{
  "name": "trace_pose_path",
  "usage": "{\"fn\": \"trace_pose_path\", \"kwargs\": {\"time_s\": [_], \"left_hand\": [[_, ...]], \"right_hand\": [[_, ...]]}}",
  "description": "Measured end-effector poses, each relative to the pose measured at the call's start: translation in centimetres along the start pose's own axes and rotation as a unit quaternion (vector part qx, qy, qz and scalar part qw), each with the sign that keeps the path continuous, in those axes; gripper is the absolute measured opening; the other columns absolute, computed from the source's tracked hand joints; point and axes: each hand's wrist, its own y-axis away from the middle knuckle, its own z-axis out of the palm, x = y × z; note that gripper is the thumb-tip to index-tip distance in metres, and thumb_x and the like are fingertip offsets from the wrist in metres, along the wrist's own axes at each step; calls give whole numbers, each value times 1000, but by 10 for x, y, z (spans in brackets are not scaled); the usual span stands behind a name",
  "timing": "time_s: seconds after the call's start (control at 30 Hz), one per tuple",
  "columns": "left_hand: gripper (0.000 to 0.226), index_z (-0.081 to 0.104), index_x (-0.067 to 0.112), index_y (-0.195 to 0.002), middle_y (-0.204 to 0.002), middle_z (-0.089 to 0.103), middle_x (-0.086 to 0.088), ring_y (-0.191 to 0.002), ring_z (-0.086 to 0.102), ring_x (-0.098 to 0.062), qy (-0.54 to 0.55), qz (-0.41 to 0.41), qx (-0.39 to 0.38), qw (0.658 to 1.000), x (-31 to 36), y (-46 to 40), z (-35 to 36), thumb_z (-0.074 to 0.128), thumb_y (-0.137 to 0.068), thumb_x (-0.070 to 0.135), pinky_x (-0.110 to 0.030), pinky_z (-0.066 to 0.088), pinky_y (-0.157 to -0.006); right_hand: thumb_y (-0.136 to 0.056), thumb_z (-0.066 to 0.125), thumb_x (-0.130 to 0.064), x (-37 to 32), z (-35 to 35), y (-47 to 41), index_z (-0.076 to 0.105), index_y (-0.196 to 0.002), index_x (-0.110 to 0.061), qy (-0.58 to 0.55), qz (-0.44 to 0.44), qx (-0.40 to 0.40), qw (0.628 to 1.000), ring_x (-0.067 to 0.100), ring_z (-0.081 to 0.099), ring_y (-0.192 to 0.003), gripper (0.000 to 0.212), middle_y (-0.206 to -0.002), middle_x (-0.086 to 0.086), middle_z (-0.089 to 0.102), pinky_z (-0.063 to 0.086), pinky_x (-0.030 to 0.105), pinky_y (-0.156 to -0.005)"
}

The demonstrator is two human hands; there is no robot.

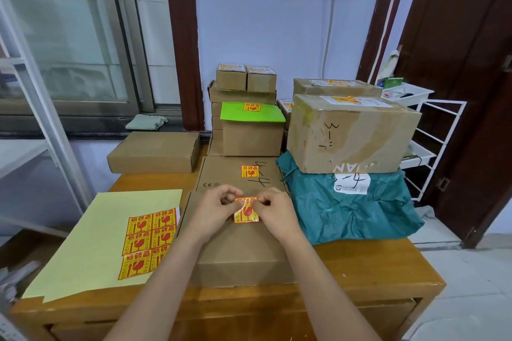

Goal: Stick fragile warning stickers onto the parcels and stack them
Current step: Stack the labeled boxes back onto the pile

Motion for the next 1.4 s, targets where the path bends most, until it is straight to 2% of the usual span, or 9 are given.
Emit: {"fn": "trace_pose_path", "kwargs": {"time_s": [0.1, 0.2, 0.3, 0.47, 0.63, 0.77, 0.93, 1.13, 1.4], "left_hand": [[12, 64, 22, -94, -84, 63, -4, -82, 61, -15, -30, 2, 10, 999, -1, -1, 1, 67, -87, 12, -22, 50, -64], [12, 65, 17, -97, -81, 60, 0, -78, 57, -11, -66, 5, 17, 998, -3, -1, 2, 69, -85, 14, -20, 48, -63], [12, 66, 17, -95, -78, 59, 1, -72, 54, -8, -82, 11, 10, 996, -4, -1, 2, 70, -84, 14, -20, 47, -62], [14, 66, 18, -94, -77, 62, 0, -69, 53, -7, -113, 23, -4, 993, -6, -2, 3, 72, -82, 19, -21, 46, -61], [16, 66, 23, -95, -78, 62, 1, -70, 54, -8, -154, 25, -9, 988, -7, -4, 3, 73, -81, 25, -26, 48, -66], [16, 66, 25, -96, -77, 62, 2, -68, 52, -8, -168, 27, -13, 985, -9, -5, 3, 72, -81, 27, -26, 45, -65], [17, 64, 29, -96, -78, 61, 3, -71, 53, -9, -185, 27, -11, 982, -10, -5, 4, 71, -81, 29, -26, 44, -65], [16, 62, 31, -96, -80, 63, 2, -76, 57, -12, -204, 24, -16, 979, -8, -6, 5, 70, -82, 29, -32, 49, -75], [22, 57, 28, -97, -75, 56, 5, -77, 53, -14, -220, 13, -3, 975, -6, -7, 8, 68, -79, 22, -32, 44, -77]], "right_hand": [[-82, 63, -14, 1, 0, 0, 56, -53, -16, 2, 4, -13, 1000, 22, 53, -94, 30, -85, 6, 61, 42, 35, -85], [-84, 63, -15, 1, -1, 1, 65, -65, -4, 23, 12, -29, 999, 17, 48, -97, 22, -90, 2, 59, 34, 28, -79], [-84, 63, -14, 0, -2, 2, 61, -61, -8, 30, 12, -30, 999, 17, 46, -97, 23, -92, 2, 59, 32, 26, -78], [-85, 64, -17, -1, -2, 2, 46, -51, -25, 71, -1, -36, 997, 15, 43, -97, 39, -95, 0, 57, 32, 25, -78], [-84, 65, -18, -1, -2, 2, 48, -53, -20, 95, -5, -41, 995, 13, 41, -98, 36, -94, -3, 53, 32, 25, -81], [-84, 65, -18, -2, -2, 2, 61, -62, -8, 106, -7, -42, 993, 13, 42, -100, 25, -93, -6, 51, 36, 27, -86], [-84, 64, -19, -4, -2, 2, 57, -60, -12, 122, -10, -47, 991, 15, 42, -101, 26, -93, -7, 51, 39, 32, -92], [-84, 64, -18, -6, -1, 3, 46, -52, -23, 131, -13, -41, 990, 15, 42, -100, 37, -93, -7, 50, 40, 34, -93], [-86, 62, -25, -8, 2, 1, 47, -61, -22, 177, 1, -56, 983, 19, 39, -105, 29, -98, -4, 41, 39, 34, -95]]}}
